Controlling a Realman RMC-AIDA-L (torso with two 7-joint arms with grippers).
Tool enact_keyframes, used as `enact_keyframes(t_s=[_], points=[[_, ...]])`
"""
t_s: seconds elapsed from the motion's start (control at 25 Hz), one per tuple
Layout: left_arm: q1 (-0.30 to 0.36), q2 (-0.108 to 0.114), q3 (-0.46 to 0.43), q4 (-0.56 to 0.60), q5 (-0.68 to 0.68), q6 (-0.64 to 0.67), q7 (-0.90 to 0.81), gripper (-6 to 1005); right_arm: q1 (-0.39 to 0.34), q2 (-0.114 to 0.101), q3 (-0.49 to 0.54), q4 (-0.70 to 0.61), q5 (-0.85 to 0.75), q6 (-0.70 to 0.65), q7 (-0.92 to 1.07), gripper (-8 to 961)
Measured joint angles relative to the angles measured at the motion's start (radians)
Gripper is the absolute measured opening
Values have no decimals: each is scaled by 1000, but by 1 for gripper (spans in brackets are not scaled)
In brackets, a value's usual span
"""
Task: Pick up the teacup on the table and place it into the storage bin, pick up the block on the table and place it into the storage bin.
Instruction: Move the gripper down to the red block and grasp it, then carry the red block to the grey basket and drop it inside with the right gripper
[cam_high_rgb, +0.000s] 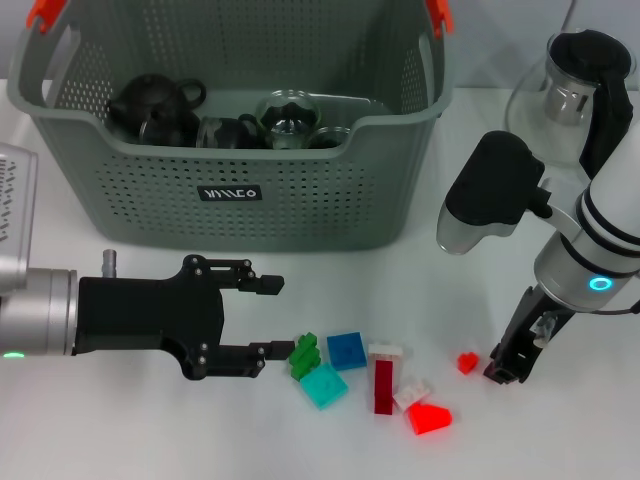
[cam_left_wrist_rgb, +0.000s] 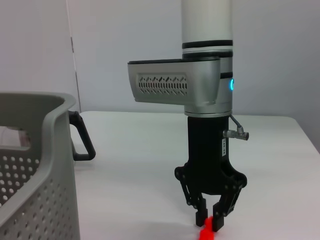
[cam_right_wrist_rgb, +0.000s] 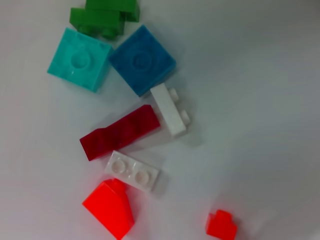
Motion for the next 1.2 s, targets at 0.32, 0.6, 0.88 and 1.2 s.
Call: enact_keyframes(t_s=[0.32, 0.6, 0.88, 1.2], points=[[-1, 0, -4, 0, 0, 0, 0, 674, -9, -5, 11, -28, 0, -21, 0, 187], [0, 1, -11, 0, 0, 8, -1, 674, -46, -8, 136, -223, 40, -211, -9, 176], [0, 1, -11, 0, 0, 10, -2, 674, 62, -9, 375, -480, 259, -407, 26, 177], [-1, 2, -11, -2, -1, 12, 0, 675, 240, -10, 441, -380, 172, -78, -13, 176]])
